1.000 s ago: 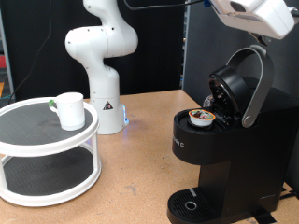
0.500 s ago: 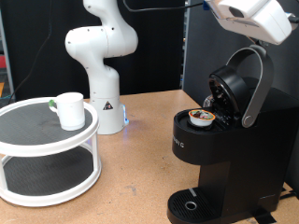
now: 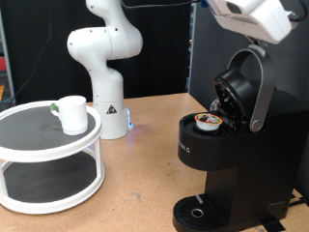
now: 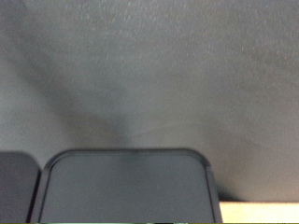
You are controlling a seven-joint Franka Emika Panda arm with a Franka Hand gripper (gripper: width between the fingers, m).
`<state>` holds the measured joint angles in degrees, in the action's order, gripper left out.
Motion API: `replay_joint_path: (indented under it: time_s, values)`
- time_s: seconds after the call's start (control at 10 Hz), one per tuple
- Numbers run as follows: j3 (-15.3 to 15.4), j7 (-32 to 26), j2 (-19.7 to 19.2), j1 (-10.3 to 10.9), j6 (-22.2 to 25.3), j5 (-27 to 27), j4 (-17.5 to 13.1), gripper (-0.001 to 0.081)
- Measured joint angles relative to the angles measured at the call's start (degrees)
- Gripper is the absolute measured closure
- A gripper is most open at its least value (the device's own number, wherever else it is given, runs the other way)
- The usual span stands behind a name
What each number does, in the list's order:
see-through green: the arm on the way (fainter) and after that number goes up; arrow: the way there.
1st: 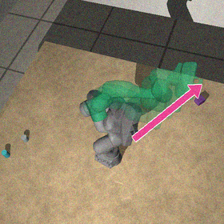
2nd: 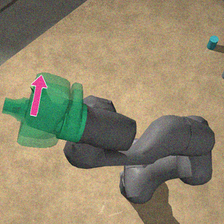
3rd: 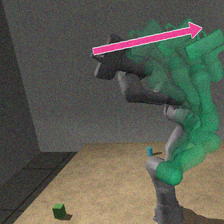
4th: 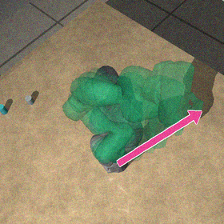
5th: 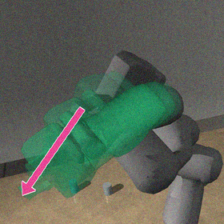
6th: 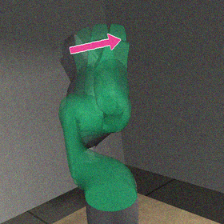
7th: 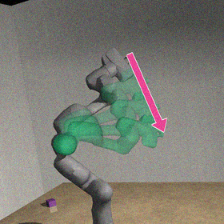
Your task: Make a cup of coffee with the keurig machine
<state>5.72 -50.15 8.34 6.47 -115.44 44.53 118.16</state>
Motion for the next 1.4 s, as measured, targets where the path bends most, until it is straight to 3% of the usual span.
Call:
replay_joint_path:
  time_s: [0.7, 1.1, 1.4]
  values:
    - [-3.6, -0.1, 1.3, -3.9, 6.5, -8.6, 0.0, 0.0799]
    - [-4.1, -0.2, 1.2, -5.8, 6.2, -18.6, 1.5, 0.0799]
    - [-4.2, -0.2, 1.0, -6.4, 2.6, -23.9, 4.4, 0.0799]
